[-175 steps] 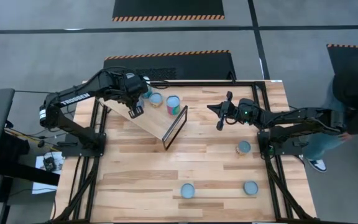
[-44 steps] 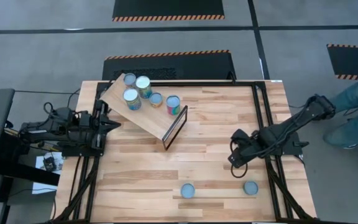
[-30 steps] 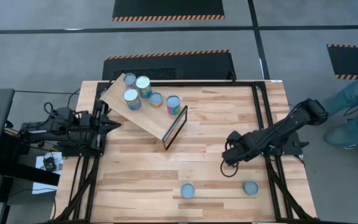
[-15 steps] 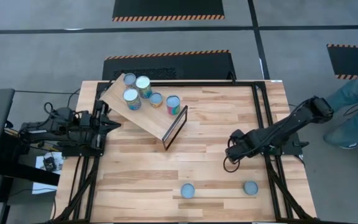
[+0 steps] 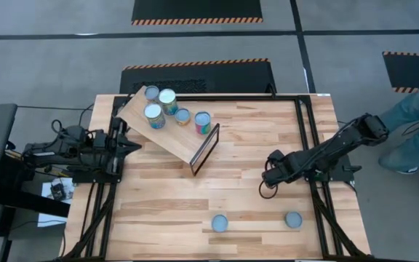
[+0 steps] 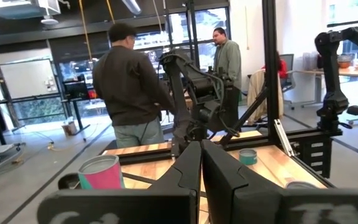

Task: Pick and place cans onto a shelf
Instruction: Put the canned black beans on the shelf

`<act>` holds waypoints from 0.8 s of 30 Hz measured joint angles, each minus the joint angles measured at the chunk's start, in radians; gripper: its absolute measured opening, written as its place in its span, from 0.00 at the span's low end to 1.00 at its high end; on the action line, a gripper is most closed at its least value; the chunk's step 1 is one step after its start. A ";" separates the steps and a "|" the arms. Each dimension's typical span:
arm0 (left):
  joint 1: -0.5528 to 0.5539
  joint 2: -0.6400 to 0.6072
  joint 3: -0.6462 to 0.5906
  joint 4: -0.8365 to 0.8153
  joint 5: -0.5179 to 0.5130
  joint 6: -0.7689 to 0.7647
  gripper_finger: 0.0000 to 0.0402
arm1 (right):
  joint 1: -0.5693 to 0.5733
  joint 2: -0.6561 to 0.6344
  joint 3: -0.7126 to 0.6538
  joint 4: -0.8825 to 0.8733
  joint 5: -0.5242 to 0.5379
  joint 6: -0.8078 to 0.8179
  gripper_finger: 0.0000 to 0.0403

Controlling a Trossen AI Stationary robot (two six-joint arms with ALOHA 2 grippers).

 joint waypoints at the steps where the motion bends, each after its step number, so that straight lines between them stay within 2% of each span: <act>1: 0.000 0.000 0.000 0.000 0.007 -0.002 0.01 | 0.000 0.000 0.000 -0.001 0.000 0.000 0.34; 10: 0.000 0.000 0.000 -0.002 0.019 -0.024 0.01 | 0.001 -0.001 0.002 0.022 0.003 -0.037 0.12; 15: 0.000 0.000 0.000 -0.001 0.019 -0.024 0.01 | 0.002 0.003 0.046 0.037 0.005 -0.082 0.03; 21: 0.000 0.000 0.000 -0.003 0.017 -0.048 0.01 | 0.042 0.002 0.196 0.045 0.028 -0.183 0.03; 24: 0.000 0.000 0.000 -0.003 0.013 -0.058 0.01 | 0.075 0.023 0.301 0.067 0.086 -0.240 0.04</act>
